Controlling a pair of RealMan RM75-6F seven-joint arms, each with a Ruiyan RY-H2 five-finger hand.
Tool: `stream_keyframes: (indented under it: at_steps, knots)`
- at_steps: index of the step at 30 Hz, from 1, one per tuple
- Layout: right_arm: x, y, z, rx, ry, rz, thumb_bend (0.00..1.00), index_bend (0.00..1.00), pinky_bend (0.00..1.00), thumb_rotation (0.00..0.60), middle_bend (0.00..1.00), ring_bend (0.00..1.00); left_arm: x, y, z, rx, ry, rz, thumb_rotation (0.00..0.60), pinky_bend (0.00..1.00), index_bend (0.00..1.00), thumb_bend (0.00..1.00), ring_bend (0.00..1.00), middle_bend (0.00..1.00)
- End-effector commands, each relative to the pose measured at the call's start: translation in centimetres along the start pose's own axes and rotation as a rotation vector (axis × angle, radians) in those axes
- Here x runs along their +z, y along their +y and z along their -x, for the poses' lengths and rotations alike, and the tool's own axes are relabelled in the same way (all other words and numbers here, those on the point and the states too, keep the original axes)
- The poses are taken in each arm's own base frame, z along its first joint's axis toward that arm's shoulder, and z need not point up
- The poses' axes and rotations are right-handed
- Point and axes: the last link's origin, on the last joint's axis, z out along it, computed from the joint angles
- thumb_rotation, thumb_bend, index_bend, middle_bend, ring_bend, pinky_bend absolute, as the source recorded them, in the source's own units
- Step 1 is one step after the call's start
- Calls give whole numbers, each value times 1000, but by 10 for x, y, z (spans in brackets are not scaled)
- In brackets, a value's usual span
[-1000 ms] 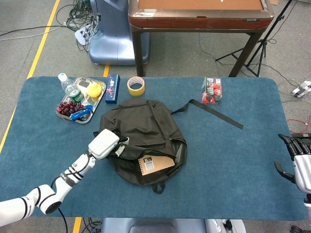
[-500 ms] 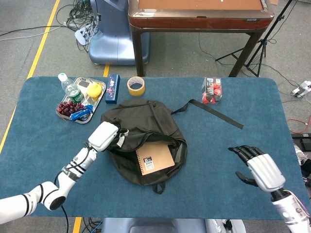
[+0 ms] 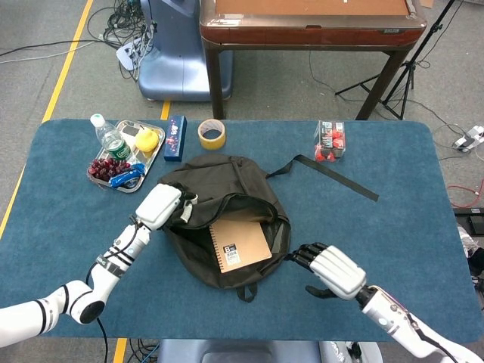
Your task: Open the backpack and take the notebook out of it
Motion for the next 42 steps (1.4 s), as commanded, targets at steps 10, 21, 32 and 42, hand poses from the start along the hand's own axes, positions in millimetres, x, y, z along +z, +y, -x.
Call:
stream_keyframes:
  at_steps: [10,21,32,42]
  knots:
    - [79,-10,18,-38,-28,-81,268,236,334,600,294,230,0,0,-3,15,4,-20,600,324,678,562,597,727]
    - [115,-13,36,-96,-26,-92,268,236,333,600,294,230,15,-4,-10,31,-4,-68,600,324,678,563,597,727]
    - [139,-11,52,-145,-20,-82,204,236,334,600,280,219,21,-9,-11,21,-21,-117,600,324,678,563,595,727]
    - [155,-7,65,-182,-32,-63,162,236,333,600,232,186,22,-12,-14,4,-13,-142,600,324,688,563,595,727]
